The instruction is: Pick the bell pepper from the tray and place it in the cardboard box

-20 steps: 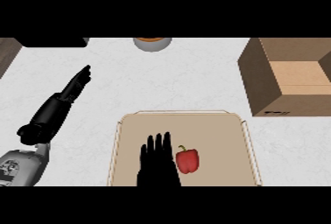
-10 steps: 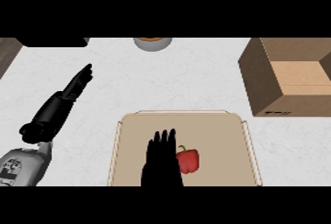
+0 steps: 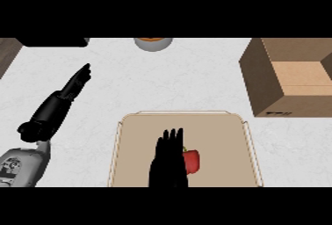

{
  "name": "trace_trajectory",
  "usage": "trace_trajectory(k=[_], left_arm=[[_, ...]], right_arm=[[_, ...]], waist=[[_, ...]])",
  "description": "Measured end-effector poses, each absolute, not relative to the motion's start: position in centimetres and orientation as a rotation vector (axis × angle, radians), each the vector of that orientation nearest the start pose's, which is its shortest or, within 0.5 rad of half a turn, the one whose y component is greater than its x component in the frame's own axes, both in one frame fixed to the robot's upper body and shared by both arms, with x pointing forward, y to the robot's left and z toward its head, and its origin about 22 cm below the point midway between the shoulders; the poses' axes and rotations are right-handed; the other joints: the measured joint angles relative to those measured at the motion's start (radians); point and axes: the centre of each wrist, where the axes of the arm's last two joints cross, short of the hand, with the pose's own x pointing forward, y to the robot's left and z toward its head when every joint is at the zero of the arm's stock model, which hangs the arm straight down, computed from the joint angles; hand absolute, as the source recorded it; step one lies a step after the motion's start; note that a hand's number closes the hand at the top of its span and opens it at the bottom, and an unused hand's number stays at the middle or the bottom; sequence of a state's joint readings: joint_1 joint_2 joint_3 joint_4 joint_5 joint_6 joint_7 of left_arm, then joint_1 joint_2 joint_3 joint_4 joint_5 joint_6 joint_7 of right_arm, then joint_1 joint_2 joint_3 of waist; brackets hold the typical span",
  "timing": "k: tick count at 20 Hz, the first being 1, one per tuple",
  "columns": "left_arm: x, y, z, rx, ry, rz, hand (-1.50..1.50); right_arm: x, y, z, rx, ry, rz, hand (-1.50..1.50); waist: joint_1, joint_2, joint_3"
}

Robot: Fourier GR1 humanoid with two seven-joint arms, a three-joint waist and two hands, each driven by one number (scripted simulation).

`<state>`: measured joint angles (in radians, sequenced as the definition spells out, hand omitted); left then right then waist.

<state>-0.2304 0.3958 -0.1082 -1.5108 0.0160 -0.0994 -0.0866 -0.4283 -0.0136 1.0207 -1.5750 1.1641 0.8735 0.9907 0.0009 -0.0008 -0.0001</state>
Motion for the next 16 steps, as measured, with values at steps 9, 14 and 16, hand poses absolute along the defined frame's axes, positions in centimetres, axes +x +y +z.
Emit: trace_trajectory(k=[9,14,16], left_arm=[[28.7,27.7,6.5,0.095,-1.745,-0.532,0.0],[29.1,27.1,6.5,0.099,-1.744,-0.528,0.0],[29.4,27.0,6.6,0.097,-1.743,-0.529,0.0]], right_arm=[[18.6,-0.2,5.2,-1.241,-0.714,1.961,-1.5],[19.7,-0.8,4.5,-1.279,-0.667,1.942,-1.5],[19.8,-1.7,4.4,-1.273,-0.656,1.932,-1.5]], waist=[[0.001,0.0,0.0],[0.0,0.0,0.0],[-0.002,0.0,0.0]])
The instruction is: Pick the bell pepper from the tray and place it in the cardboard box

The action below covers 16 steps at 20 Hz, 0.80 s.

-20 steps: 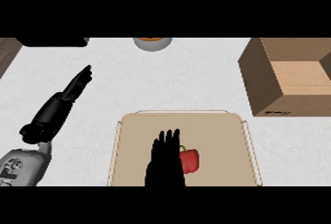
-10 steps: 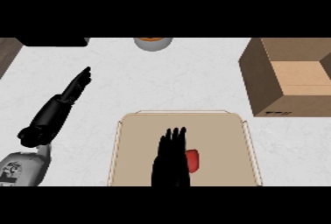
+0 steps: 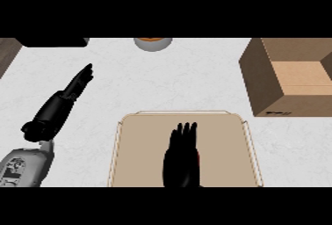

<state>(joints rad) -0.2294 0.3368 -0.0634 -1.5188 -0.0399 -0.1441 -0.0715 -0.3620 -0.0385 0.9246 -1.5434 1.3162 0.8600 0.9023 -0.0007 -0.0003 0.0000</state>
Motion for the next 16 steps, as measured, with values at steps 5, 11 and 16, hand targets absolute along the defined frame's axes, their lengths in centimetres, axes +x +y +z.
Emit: trace_trajectory(k=[5,11,16], left_arm=[[29.5,26.9,5.7,0.095,-1.75,-0.529,0.0],[29.6,26.9,6.0,0.096,-1.749,-0.529,0.0],[29.2,27.0,5.9,0.091,-1.746,-0.536,0.0]], right_arm=[[20.4,-2.6,2.9,-1.25,-0.646,1.983,1.5],[21.3,-3.1,2.0,-1.268,-0.79,2.051,1.5],[21.4,-3.4,1.9,-1.297,-0.918,2.084,1.5]], waist=[[0.002,0.001,0.0],[0.004,0.0,0.0],[0.004,0.0,0.0]])
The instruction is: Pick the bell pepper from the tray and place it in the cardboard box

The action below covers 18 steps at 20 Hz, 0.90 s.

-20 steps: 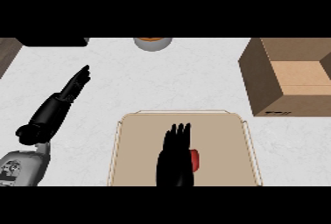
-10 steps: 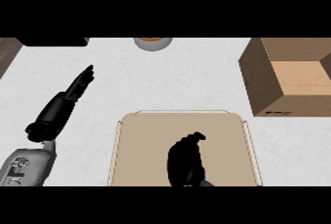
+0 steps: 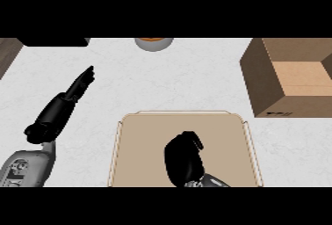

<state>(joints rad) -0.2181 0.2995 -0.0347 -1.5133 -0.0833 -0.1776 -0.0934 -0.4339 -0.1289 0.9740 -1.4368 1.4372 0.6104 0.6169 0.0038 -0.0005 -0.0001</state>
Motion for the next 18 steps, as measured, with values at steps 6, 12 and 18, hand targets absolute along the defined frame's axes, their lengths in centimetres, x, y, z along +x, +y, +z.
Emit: trace_trajectory(k=[6,12,18], left_arm=[[29.1,26.9,6.2,0.095,-1.756,-0.527,0.0],[28.9,27.2,6.0,0.11,-1.752,-0.51,0.0],[28.7,27.8,6.4,0.128,-1.752,-0.497,0.0]], right_arm=[[18.3,-5.5,3.1,-0.767,-1.383,2.168,1.5],[16.6,-9.8,6.9,-0.316,-1.841,2.098,1.5],[17.4,-16.8,11.6,-0.218,-2.119,1.959,1.5]], waist=[[-0.002,0.007,0.005],[-0.02,0.005,0.007],[-0.037,0.003,0.006]])
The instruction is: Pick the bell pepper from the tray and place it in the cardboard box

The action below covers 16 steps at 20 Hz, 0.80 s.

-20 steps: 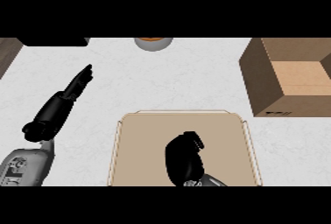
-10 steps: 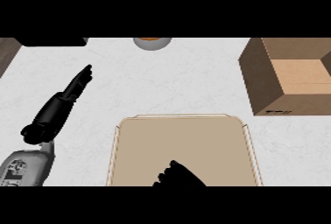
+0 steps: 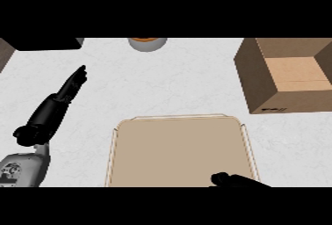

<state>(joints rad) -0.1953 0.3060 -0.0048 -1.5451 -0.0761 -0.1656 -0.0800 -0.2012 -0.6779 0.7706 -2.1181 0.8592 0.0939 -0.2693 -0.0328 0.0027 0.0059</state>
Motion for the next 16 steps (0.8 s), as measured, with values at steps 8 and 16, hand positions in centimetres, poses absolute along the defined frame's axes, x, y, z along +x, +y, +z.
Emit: trace_trajectory(k=[8,16], left_arm=[[28.3,28.1,6.8,0.13,-1.75,-0.505,0.0],[29.1,26.8,6.9,0.096,-1.757,-0.53,0.0]], right_arm=[[21.0,-25.1,15.8,0.46,3.001,-2.017,1.5],[27.4,-34.8,20.4,0.741,3.321,-1.836,1.5]], waist=[[0.003,0.001,-0.002],[0.04,0.004,-0.005]])
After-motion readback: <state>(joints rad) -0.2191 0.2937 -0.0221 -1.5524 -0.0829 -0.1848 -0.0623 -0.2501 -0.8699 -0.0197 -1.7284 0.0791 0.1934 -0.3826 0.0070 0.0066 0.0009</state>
